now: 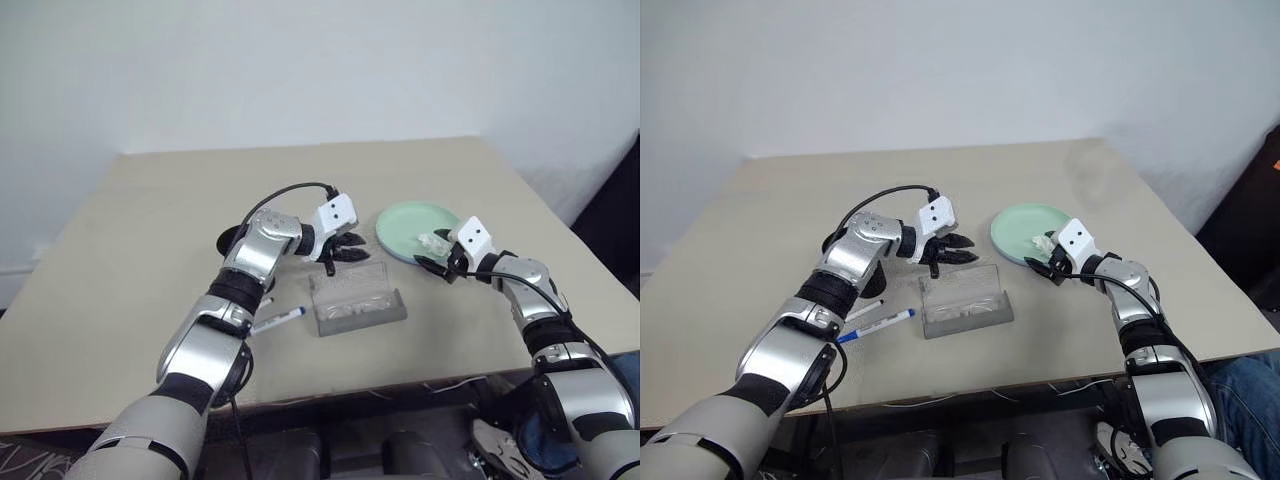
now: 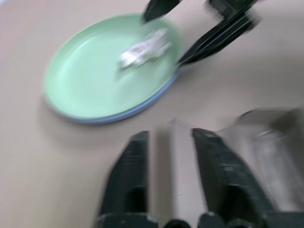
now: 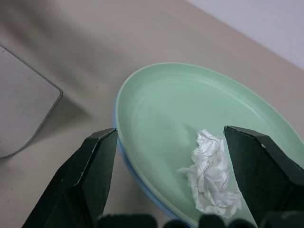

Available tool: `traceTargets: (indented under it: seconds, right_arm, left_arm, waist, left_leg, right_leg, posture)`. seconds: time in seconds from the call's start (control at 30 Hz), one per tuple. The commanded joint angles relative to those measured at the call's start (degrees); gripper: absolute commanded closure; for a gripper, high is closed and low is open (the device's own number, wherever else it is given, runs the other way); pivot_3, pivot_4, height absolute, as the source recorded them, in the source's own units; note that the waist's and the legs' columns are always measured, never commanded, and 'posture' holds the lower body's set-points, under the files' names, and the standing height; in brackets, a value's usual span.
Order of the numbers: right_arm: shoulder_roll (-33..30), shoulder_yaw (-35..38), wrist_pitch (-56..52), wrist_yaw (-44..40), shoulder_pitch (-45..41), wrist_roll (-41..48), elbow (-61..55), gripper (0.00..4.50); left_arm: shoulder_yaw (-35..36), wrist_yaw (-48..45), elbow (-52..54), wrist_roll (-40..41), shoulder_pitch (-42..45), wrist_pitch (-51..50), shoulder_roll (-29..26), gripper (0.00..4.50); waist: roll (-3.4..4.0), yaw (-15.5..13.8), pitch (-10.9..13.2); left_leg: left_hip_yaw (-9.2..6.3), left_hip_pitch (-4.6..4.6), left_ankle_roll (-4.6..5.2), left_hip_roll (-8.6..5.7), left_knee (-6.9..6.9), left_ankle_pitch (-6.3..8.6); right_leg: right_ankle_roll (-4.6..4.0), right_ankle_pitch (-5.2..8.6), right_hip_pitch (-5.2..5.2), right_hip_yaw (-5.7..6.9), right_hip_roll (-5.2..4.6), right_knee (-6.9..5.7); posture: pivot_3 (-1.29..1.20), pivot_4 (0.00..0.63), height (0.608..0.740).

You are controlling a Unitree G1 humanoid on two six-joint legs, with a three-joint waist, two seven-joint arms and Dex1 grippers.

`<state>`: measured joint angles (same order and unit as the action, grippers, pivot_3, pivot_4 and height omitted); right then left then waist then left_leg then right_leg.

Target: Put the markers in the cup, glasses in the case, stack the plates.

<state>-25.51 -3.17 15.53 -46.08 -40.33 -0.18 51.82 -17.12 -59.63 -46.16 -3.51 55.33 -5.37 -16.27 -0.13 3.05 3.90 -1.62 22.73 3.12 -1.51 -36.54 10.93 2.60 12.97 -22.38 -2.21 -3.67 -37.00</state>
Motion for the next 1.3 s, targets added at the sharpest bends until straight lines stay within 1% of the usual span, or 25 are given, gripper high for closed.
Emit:
traceTargets:
  seconds: [0.03,0.1,0.17,0.27,0.33,0.43,0.53,0.67,0.77,0.87,1.0,1.1,1.2,1.3]
  right_arm:
    - [0.05,0.57,1.15,0.41,-2.11,0.21,-1.02,0.62]
    - [0.14,0.57,1.18,0.48,-2.12,0.20,-0.97,0.62]
    - [0.19,0.58,1.20,0.52,-2.12,0.20,-0.94,0.62]
    - [0.31,0.65,1.21,0.66,-1.99,0.24,-1.07,0.62]
    - [0.37,0.67,1.20,0.77,-1.86,0.24,-1.19,0.62]
    - [0.34,0.74,1.23,0.85,-1.73,0.28,-1.19,0.62]
    - [0.27,0.80,1.27,0.94,-1.50,0.35,-1.27,0.62]
    - [0.28,0.86,1.29,0.96,-1.50,0.43,-1.22,0.62]
    - [0.34,1.11,1.24,0.24,-1.74,0.95,-0.96,0.62]
    - [0.32,1.29,1.06,-0.70,-1.86,1.47,-0.96,0.62]
    - [0.10,2.05,-2.15,-8.97,-0.44,5.71,-4.45,0.62]
    - [-0.26,2.26,-5.64,-15.16,1.08,9.08,-8.40,0.62]
    - [-0.67,2.19,-9.35,-20.10,2.95,11.83,-12.86,0.62]
    - [-0.85,2.34,-11.13,-20.75,3.65,12.28,-14.82,0.62]
  left_arm:
    - [-1.47,3.75,-3.16,-4.04,2.71,3.79,-0.25,4.46]
    - [-3.88,6.65,-6.06,-7.97,3.53,5.61,-0.27,4.46]
    - [-5.17,7.83,-7.98,-10.19,3.99,7.15,-0.16,4.46]
    - [-7.70,7.17,-9.73,-13.39,3.78,9.92,-0.19,4.46]
    - [-8.25,6.01,-10.22,-14.07,3.61,10.63,-0.26,4.46]
    - [-7.02,2.12,-9.72,-12.29,3.33,9.06,0.08,4.46]
    - [-5.02,-3.46,-7.03,-9.43,2.66,5.69,-0.28,4.46]
    - [-3.15,-6.33,-4.34,-7.17,2.37,2.69,-1.02,4.46]
    - [-1.18,-9.78,-0.19,-4.18,1.59,0.24,-2.00,4.46]
    - [-0.70,-11.53,3.50,-2.78,0.46,-1.39,-2.80,4.46]
    - [-1.14,-17.23,15.21,0.68,-4.31,-5.16,-5.31,4.46]
    - [-2.45,-19.39,21.73,1.59,-7.62,-7.59,-6.93,4.46]
    - [-3.40,-19.92,25.77,1.73,-10.21,-9.42,-7.70,4.46]
    - [-2.79,-18.15,26.36,2.20,-10.29,-10.35,-7.27,4.46]
  waist:
    - [0.00,-0.05,0.00]
    - [0.00,-0.08,0.00]
    - [-0.01,-0.10,0.00]
    - [0.00,-0.10,0.00]
    - [-0.01,-0.10,0.00]
    - [0.00,-0.09,0.00]
    - [0.00,-0.06,0.00]
    - [-0.01,-0.06,0.00]
    - [-0.01,-0.01,0.01]
    - [-0.01,0.04,0.00]
    - [0.00,0.07,0.00]
    - [0.00,0.04,0.00]
    - [0.00,-0.07,0.00]
    - [0.00,-0.10,0.00]
  left_leg:
    - [-0.01,0.00,0.00,0.00,0.00,0.00]
    - [-0.01,0.02,0.00,-0.01,-0.01,0.00]
    - [0.00,0.02,0.01,-0.03,-0.02,0.00]
    - [0.00,0.03,0.00,-0.03,-0.02,0.00]
    - [-0.01,0.03,0.00,-0.03,-0.01,0.00]
    - [-0.01,0.05,0.00,-0.02,-0.01,0.01]
    - [0.00,0.06,0.00,-0.02,0.00,0.01]
    - [-0.01,0.06,0.01,-0.02,-0.01,0.01]
    - [-0.01,0.07,0.01,-0.01,-0.02,0.01]
    - [-0.02,0.06,0.01,0.00,-0.01,0.01]
    - [0.01,0.03,0.01,0.02,0.02,0.01]
    - [-0.02,0.04,0.01,0.03,0.01,0.01]
    - [-0.04,0.02,-0.01,0.04,-0.01,0.02]
    - [-0.11,0.02,-0.17,0.01,-0.10,0.11]
  right_leg:
    - [0.00,0.00,0.00,0.01,0.00,0.00]
    - [0.00,0.00,0.00,0.01,0.00,0.00]
    - [0.02,-0.01,0.00,0.01,-0.01,0.00]
    - [0.03,-0.01,0.00,0.00,-0.01,0.00]
    - [0.03,-0.01,-0.01,0.01,-0.01,0.01]
    - [0.03,-0.01,-0.02,0.01,-0.01,0.01]
    - [0.03,-0.01,-0.02,0.01,-0.01,0.02]
    - [0.03,-0.01,-0.02,0.02,-0.02,0.03]
    - [0.03,-0.01,-0.03,0.02,-0.01,0.02]
    - [0.03,-0.01,-0.02,0.02,-0.01,0.02]
    - [0.03,-0.01,-0.02,-0.01,0.00,0.02]
    - [0.03,-0.01,-0.03,0.00,0.00,0.01]
    - [0.02,-0.01,0.03,0.01,0.00,0.02]
    - [0.00,0.00,0.07,0.07,-0.04,0.01]
  posture:
    - [0.00,0.000,0.738]
    - [0.00,0.000,0.738]
    - [0.00,0.000,0.738]
    - [0.00,0.000,0.738]
    - [0.00,0.000,0.738]
    - [0.00,0.000,0.738]
    - [0.00,0.000,0.738]
    - [0.00,0.000,0.738]
    - [0.00,0.000,0.738]
    - [0.00,0.000,0.738]
    - [0.00,0.000,0.738]
    - [0.00,0.000,0.738]
    - [0.00,0.000,0.738]
    - [0.00,0.000,0.738]
